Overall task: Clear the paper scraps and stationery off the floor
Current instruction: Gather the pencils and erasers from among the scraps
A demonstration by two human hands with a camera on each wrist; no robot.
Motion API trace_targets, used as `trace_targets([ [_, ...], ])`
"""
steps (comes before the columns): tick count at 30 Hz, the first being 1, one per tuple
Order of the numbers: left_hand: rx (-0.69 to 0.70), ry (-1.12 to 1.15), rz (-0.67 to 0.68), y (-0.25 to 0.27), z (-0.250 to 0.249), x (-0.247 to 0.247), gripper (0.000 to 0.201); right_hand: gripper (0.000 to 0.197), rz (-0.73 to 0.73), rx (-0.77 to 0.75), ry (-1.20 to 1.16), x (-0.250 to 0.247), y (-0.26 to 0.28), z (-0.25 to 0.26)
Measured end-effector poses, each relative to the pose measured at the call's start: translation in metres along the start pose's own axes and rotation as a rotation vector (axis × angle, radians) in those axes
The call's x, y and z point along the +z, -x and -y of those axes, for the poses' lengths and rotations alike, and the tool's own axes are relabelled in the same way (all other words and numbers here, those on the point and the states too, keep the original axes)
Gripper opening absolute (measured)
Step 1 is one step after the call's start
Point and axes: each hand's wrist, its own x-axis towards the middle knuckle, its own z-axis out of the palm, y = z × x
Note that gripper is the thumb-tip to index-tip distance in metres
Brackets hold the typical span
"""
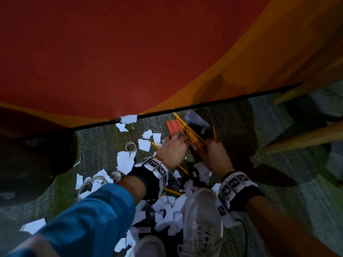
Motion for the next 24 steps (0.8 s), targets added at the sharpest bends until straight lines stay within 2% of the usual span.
trace_targets([
  [3,0.006,-0.011,0.043,0.0,-0.001,0.002,0.037,0.044,0.041,-0.077,0.038,-0.001,0.003,0.006],
  [7,-0.025,-0.013,0.068,-0.002,-0.001,0.001,0.037,0.043,0.082,-0.038,0.007,-0.003,0.0,0.008],
  [10,-0.07,0.053,0.023,-0.006,-0.002,0.0,0.026,0.035,0.047,0.04,-0.042,-0.013,-0.006,-0.002],
  [14,-0.16,0.067,-0.094,-0.014,-0.004,-0.001,0.015,0.025,0.033,0.049,-0.016,-0.024,-0.013,-0.003],
  [16,-0.165,0.08,-0.109,-0.019,-0.005,-0.004,0.017,0.025,0.028,0.051,0.03,-0.022,-0.022,-0.003],
  [20,-0.203,0.0,-0.054,-0.028,-0.008,-0.008,0.025,0.022,0.018,0.111,0.061,-0.014,-0.038,-0.01],
  [24,-0.245,-0.002,0.046,-0.035,-0.015,-0.006,0.045,0.024,0.005,0.146,0.079,-0.009,-0.037,-0.017],
])
